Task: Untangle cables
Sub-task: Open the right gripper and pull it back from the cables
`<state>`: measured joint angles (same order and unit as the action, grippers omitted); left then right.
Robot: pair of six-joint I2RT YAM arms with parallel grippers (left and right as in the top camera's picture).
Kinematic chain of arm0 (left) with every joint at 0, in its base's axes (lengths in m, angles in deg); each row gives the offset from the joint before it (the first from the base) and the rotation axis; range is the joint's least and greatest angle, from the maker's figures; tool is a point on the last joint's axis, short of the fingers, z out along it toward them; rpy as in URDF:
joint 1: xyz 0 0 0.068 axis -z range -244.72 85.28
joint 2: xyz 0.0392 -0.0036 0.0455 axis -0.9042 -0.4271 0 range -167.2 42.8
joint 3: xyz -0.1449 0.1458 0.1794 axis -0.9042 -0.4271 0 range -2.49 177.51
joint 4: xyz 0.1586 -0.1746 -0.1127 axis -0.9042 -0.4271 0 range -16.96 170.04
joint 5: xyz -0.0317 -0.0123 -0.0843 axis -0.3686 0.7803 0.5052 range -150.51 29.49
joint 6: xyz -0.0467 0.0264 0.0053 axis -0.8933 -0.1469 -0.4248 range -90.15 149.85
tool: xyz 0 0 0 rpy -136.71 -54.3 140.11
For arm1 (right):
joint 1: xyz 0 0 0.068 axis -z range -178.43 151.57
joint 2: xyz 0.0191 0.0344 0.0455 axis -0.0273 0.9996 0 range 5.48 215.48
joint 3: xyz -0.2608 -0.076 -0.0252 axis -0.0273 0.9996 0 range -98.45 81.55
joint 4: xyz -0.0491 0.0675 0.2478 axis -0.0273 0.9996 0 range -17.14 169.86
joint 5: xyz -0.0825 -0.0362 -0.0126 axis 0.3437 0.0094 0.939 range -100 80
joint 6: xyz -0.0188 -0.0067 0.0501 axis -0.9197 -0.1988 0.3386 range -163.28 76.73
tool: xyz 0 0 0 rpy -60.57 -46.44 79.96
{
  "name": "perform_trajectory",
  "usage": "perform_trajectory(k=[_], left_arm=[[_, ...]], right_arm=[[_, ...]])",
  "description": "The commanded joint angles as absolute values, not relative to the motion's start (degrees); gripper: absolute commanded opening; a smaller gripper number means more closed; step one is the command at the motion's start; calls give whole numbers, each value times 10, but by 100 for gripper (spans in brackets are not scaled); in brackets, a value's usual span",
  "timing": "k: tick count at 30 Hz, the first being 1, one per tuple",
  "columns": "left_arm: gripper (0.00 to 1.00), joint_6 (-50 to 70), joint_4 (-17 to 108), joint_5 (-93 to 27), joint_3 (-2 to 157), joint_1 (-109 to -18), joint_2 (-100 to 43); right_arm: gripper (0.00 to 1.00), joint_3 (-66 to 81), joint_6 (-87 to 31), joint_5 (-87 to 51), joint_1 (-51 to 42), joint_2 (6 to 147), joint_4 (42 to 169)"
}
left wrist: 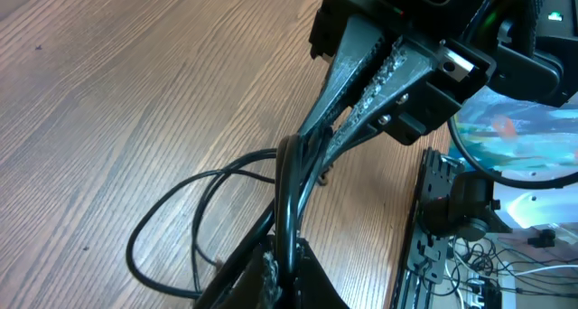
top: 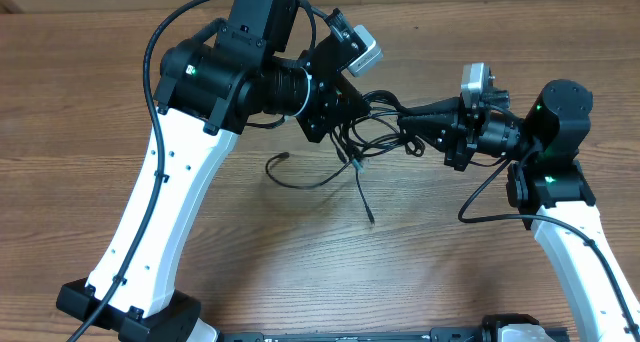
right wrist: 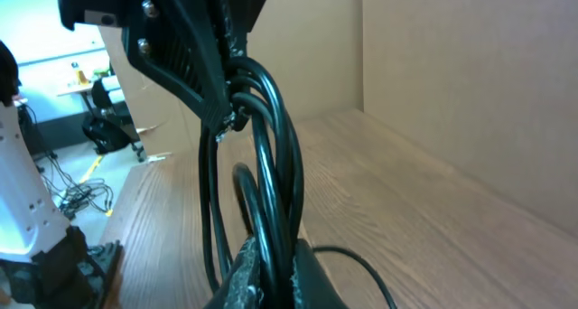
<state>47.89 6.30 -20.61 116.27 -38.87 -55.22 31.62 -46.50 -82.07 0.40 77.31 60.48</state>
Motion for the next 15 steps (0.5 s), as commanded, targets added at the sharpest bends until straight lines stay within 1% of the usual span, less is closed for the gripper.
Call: perform_trajectory(k=[1,8,15], left_arm=[[4,485,65,-199,1165,-389,-549],[4,398,67,-287,1165,-392,-549],[4,290,74,-374,1165,-405,-549]], right_arm=[[4,306,-458,-820,4,764,601],[3,306,-383,-759,16,764,601],[4,306,-263,-709,70,764,629]])
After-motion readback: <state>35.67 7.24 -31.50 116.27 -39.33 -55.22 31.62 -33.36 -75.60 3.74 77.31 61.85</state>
